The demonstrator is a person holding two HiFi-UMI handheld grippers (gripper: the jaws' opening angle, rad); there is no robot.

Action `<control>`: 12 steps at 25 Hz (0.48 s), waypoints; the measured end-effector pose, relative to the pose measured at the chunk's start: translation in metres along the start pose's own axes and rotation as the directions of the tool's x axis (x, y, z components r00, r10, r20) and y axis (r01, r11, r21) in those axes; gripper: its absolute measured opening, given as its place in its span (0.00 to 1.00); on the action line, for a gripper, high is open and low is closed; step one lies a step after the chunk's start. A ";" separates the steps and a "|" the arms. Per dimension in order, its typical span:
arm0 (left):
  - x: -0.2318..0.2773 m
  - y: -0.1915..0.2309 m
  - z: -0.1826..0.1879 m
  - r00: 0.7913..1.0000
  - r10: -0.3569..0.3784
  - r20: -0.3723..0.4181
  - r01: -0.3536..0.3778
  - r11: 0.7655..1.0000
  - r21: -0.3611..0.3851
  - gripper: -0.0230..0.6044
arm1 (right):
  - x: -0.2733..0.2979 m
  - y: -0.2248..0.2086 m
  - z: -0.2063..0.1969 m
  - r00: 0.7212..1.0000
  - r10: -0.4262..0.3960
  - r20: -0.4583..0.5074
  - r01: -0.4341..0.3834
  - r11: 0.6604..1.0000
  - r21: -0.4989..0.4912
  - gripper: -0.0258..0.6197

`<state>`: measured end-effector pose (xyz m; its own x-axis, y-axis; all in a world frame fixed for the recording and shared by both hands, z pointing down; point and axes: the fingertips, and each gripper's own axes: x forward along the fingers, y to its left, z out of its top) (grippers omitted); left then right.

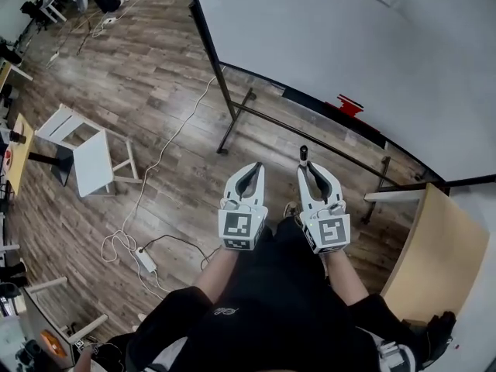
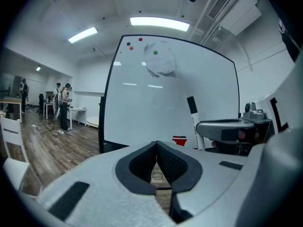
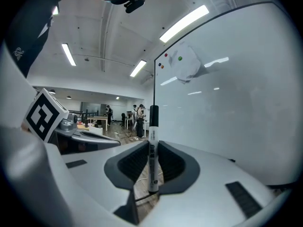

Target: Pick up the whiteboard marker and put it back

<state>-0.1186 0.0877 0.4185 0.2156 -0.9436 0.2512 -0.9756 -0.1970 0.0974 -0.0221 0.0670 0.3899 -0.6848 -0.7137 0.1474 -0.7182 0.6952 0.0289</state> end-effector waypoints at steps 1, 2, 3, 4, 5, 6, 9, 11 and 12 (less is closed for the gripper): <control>-0.003 0.002 0.001 1.000 0.012 0.002 -0.012 1.000 -0.005 0.05 | 0.003 0.003 0.002 1.000 0.018 0.001 -0.018 1.000 -0.005 0.12; -0.004 0.005 0.002 1.000 0.025 0.006 -0.025 1.000 -0.009 0.05 | 0.007 0.006 0.004 0.999 0.034 0.002 -0.034 0.999 -0.008 0.12; -0.005 0.007 0.004 0.999 0.037 0.010 -0.037 0.999 -0.013 0.05 | 0.010 0.008 0.006 0.999 0.050 0.003 -0.050 0.999 -0.013 0.12; -0.005 0.008 0.007 0.999 0.047 0.014 -0.047 0.999 -0.017 0.05 | 0.013 0.008 0.008 0.998 0.064 0.003 -0.064 0.998 -0.020 0.12; -0.004 0.007 0.009 0.998 0.054 0.019 -0.053 0.998 -0.018 0.05 | 0.014 0.007 0.009 0.997 0.076 0.000 -0.076 0.997 -0.031 0.12; -0.001 0.005 0.010 0.998 0.059 0.022 -0.059 0.998 -0.018 0.05 | 0.015 0.005 0.008 0.996 0.085 -0.005 -0.085 0.995 -0.044 0.12; 0.010 -0.003 0.009 0.997 0.081 0.020 -0.081 0.997 -0.018 0.05 | 0.016 -0.007 0.000 0.994 0.105 -0.017 -0.106 0.993 -0.049 0.12; 0.018 -0.010 0.010 0.995 0.095 0.017 -0.095 0.995 -0.010 0.05 | 0.016 -0.017 -0.003 0.993 0.118 -0.017 -0.119 0.992 -0.032 0.12; 0.022 -0.015 0.013 0.995 0.098 0.019 -0.098 0.995 -0.001 0.05 | 0.017 -0.024 -0.002 0.992 0.123 -0.013 -0.123 0.992 -0.032 0.12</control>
<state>-0.0999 0.0665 0.4104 0.1181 -0.9632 0.2417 -0.9920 -0.1032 0.0731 -0.0161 0.0387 0.3932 -0.7661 -0.6218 0.1627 -0.6242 0.7801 0.0420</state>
